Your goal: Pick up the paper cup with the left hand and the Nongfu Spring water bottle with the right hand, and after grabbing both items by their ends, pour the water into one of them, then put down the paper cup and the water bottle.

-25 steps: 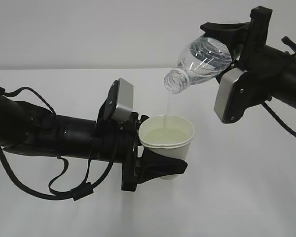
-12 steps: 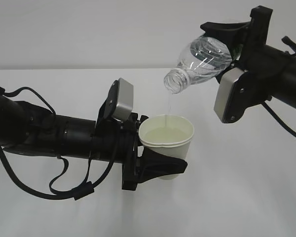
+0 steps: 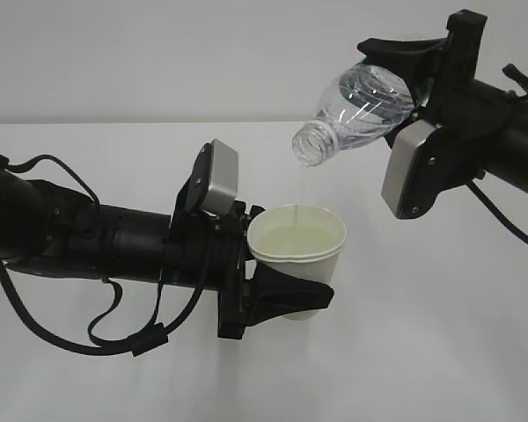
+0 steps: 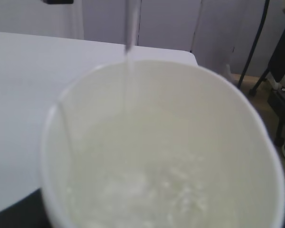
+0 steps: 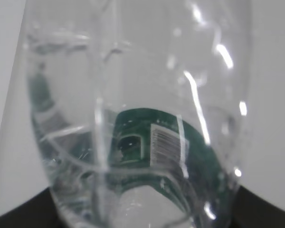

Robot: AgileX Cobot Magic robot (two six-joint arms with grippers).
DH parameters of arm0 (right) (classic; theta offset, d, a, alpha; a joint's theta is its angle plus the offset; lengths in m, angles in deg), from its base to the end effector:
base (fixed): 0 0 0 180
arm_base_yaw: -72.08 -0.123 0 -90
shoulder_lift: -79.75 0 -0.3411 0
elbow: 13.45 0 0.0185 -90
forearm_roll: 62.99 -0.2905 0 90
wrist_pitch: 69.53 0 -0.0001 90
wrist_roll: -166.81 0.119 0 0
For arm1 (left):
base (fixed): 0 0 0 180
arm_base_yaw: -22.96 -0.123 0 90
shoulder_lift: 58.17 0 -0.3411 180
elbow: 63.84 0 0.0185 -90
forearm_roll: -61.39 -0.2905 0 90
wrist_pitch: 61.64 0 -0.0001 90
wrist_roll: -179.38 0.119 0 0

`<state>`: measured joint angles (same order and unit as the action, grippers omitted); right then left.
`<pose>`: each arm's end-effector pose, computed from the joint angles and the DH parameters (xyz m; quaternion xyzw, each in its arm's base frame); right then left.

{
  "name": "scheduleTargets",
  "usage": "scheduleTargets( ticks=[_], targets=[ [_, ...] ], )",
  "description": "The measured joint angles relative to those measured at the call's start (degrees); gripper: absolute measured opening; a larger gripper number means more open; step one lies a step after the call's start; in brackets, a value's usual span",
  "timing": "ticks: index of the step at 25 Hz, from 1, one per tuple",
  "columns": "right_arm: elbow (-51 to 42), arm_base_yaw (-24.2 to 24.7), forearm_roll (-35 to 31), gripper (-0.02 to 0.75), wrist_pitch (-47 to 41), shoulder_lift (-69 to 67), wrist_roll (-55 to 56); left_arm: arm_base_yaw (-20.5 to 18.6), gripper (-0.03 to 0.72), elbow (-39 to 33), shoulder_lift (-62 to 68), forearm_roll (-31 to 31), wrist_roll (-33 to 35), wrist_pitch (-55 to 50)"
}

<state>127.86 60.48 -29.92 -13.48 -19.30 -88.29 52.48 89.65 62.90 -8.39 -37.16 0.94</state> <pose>0.3503 0.1269 0.2636 -0.6358 0.2620 -0.3526 0.6347 0.3059 -0.2871 0.1531 0.5173 0.5869 -0.4544 0.4259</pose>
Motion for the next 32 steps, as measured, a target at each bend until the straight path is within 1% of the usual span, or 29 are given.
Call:
scheduleTargets(
  ticks=[13,22,32],
  targets=[
    [0.00,0.00,0.00,0.400,0.14,0.00,0.00,0.00,0.474,0.00,0.00,1.02,-0.11,-0.95],
    [0.00,0.00,0.00,0.400,0.14,0.00,2.74,0.00,0.474,0.00,0.00,3.07,-0.11,-1.31],
    [0.00,0.00,0.00,0.400,0.14,0.00,6.05,0.00,0.474,0.00,0.00,3.53,-0.21,-1.31]
  ],
)
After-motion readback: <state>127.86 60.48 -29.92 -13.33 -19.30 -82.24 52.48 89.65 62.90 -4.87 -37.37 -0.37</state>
